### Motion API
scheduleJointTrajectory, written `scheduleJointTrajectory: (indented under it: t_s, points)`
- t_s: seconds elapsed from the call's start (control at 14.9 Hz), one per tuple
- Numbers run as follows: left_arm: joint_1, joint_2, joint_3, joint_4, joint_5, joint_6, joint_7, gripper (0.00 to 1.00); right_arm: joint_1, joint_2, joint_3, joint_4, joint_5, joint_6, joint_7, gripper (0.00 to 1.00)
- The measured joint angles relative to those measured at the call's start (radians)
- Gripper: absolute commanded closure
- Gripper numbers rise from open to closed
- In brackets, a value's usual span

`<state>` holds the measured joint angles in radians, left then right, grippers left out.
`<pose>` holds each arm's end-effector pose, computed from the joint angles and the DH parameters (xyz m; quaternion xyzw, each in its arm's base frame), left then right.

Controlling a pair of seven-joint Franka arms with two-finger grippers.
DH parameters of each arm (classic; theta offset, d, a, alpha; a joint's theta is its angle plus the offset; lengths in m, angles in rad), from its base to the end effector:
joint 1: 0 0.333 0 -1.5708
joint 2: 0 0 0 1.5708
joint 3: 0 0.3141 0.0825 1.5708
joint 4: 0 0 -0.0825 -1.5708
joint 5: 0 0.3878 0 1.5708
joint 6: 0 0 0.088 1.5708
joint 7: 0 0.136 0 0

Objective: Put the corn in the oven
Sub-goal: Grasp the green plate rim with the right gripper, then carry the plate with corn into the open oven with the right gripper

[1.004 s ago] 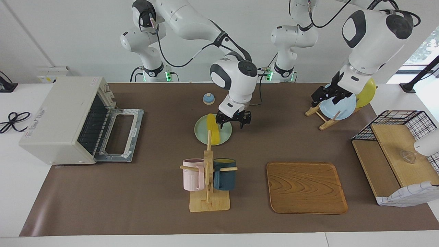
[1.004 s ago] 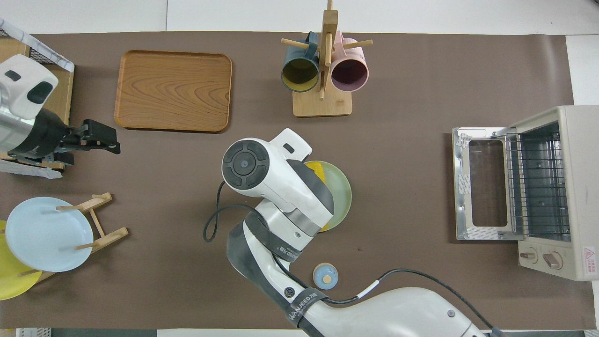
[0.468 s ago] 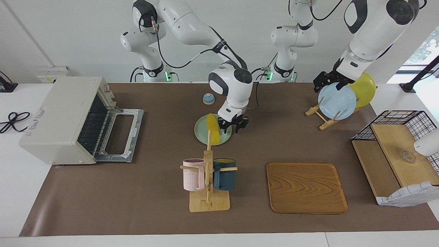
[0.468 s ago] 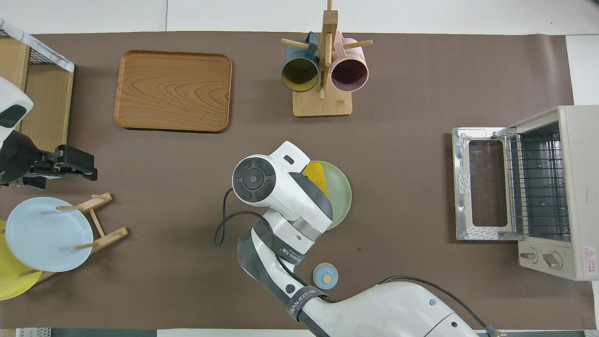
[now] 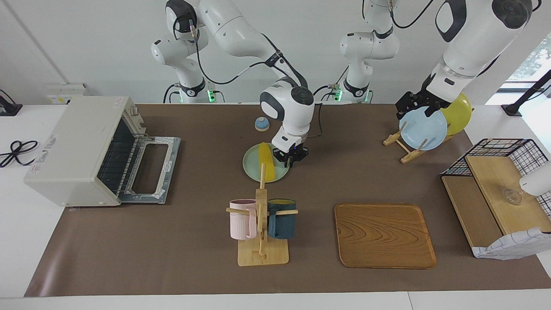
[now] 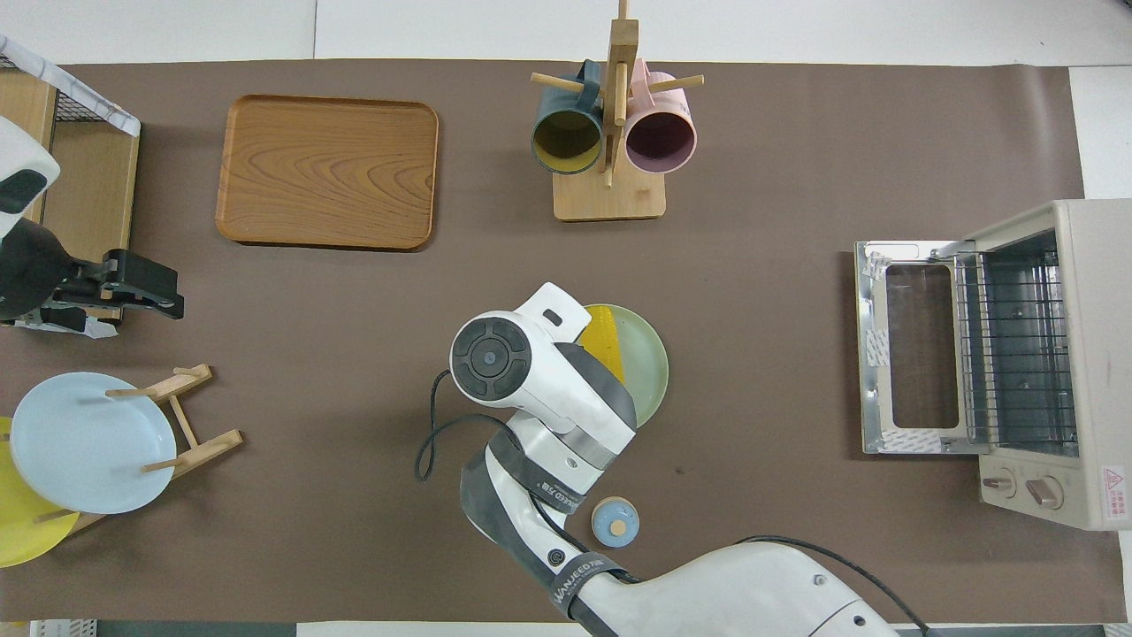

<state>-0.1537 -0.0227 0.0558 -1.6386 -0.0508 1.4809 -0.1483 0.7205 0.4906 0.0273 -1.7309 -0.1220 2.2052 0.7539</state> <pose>0.5321 -0.0593 0.5674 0.9971 0.0245 -0.0701 0.0175 0.4934 0.4464 0.2649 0.9986 0.0319 0.0231 0.0364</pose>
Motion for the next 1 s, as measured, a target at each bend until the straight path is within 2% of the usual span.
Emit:
scheduleJointTrajectory:
  t_s: [0.13, 0.27, 0.4, 0.54, 1.0]
  points:
    - [0.014, -0.001, -0.001, 0.000, 0.000, 0.001, 0.001, 0.00, 0.001, -0.001, 0.000, -0.003, 0.000, 0.003, 0.000, 0.90]
    - [0.027, -0.001, -0.018, 0.000, 0.000, 0.001, 0.006, 0.00, 0.002, -0.004, 0.000, -0.012, 0.000, 0.015, 0.000, 1.00]
    - [0.067, -0.001, -0.084, 0.000, 0.000, 0.001, 0.006, 0.00, 0.002, -0.023, -0.002, -0.029, -0.001, 0.018, 0.000, 1.00]
    - [0.070, -0.001, -0.102, 0.000, 0.000, 0.001, 0.005, 0.00, 0.002, -0.034, -0.002, -0.032, -0.006, 0.001, 0.000, 1.00]
    - [0.061, -0.001, -0.077, 0.000, -0.001, 0.001, 0.008, 0.00, -0.017, -0.046, -0.029, 0.116, -0.125, -0.341, -0.005, 1.00]
